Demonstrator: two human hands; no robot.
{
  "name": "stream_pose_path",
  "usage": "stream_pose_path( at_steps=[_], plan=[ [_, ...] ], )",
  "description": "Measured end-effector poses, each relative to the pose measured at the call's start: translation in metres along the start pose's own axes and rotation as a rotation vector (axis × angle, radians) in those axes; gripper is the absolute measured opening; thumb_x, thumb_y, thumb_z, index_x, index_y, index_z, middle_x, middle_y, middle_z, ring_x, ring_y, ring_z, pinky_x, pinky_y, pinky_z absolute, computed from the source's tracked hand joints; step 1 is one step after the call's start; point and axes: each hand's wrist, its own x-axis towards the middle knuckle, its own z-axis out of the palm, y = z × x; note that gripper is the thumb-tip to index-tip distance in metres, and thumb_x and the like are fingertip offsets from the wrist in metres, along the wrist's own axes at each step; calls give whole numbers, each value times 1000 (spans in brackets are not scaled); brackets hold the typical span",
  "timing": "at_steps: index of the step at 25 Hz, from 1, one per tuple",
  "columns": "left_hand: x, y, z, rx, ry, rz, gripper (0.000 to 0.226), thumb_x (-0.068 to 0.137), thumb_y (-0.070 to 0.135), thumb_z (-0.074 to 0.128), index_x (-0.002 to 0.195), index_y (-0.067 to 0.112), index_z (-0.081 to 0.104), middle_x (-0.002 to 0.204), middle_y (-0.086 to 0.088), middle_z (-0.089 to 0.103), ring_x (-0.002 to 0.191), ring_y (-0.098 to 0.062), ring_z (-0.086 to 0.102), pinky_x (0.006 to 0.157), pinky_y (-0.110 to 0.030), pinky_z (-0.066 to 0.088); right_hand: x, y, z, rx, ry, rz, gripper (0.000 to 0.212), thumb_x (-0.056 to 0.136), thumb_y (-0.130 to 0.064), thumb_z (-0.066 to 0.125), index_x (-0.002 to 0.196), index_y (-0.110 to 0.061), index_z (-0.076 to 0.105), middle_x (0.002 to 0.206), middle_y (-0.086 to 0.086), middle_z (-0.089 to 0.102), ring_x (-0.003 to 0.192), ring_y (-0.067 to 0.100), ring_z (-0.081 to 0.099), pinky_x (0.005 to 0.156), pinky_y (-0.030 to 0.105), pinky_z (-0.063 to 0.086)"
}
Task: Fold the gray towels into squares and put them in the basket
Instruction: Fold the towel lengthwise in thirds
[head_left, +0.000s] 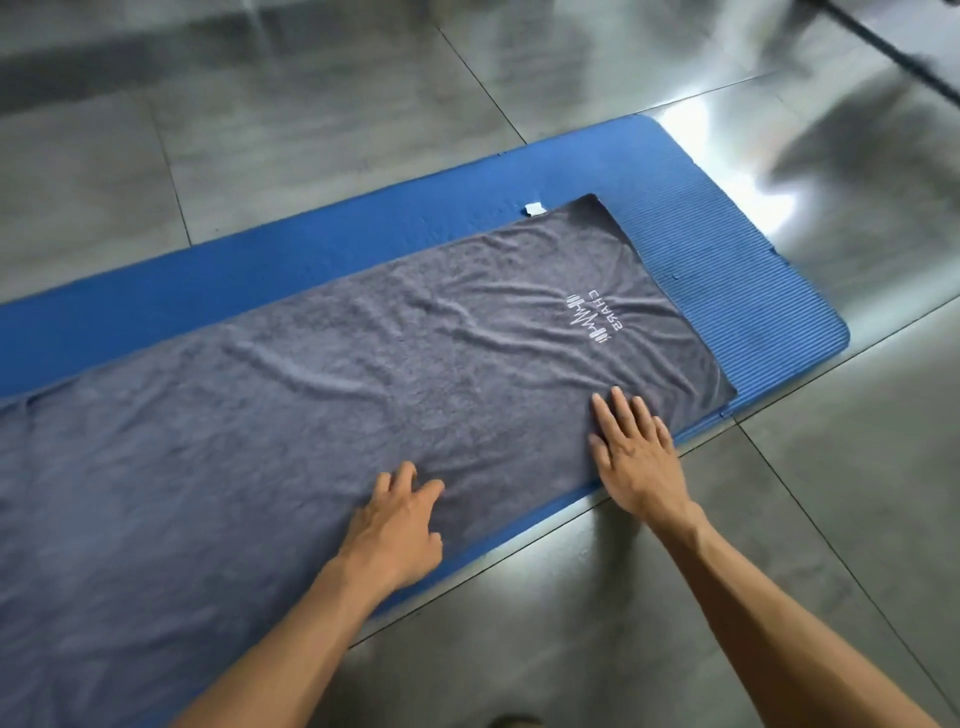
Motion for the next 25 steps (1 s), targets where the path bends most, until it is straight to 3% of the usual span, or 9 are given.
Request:
stream_pose_path(
  at_steps=[2,4,6,9,14,20,25],
  plan=[
    [-5,-11,-7,-6,-99,18,56,85,30,56,139,30,41,137,6,30,125,-21,35,97,-35,45,-4,-7,-3,6,-62,210,63,102,-48,18,159,-24,7,166,3,1,152,28,0,123,48,4],
    [-7,-19,-25,12,-166,71,53,87,32,56,139,31,45,131,5,40,123,-21,42,95,-34,43,-2,-25,-13,-24,13,194,62,102,-40,30,157,-16,15,166,8,5,152,32,2,123,48,5],
    [-13,-32,-55,41,-121,48,52,90,33,55,141,29,43,131,1,45,124,-25,45,98,-38,43,-3,-70,-26,25,48,-30,63,99,-33,41,156,-16,20,165,8,8,152,32,6,121,45,10],
    [-39,-67,-97,116,-13,-8,54,92,35,54,144,27,39,135,-3,45,127,-28,44,101,-41,43,-12,-161,-38,155,-44,-340,61,100,-34,43,156,-21,23,166,3,6,152,27,10,118,42,21],
    [-123,-131,-144,297,-52,27,60,94,36,52,150,27,30,141,0,40,128,-24,41,103,-37,40,-33,-282,-64,67,-87,-817,57,101,-39,42,154,-23,26,166,-1,-2,152,25,11,118,44,26],
    [-218,-242,-131,138,7,-171,63,92,39,56,149,29,32,144,0,42,131,-21,43,107,-33,37,-47,-395,-111,-151,-144,-1099,59,102,-37,44,155,-24,23,166,1,4,148,24,23,116,44,29],
    [-231,-309,-90,-35,100,-255,65,90,40,61,148,26,35,149,-1,39,134,-23,41,109,-36,37,-47,-460,-134,-160,-146,-1086,59,101,-38,46,155,-31,23,166,-5,4,148,22,23,118,43,27]
  ],
)
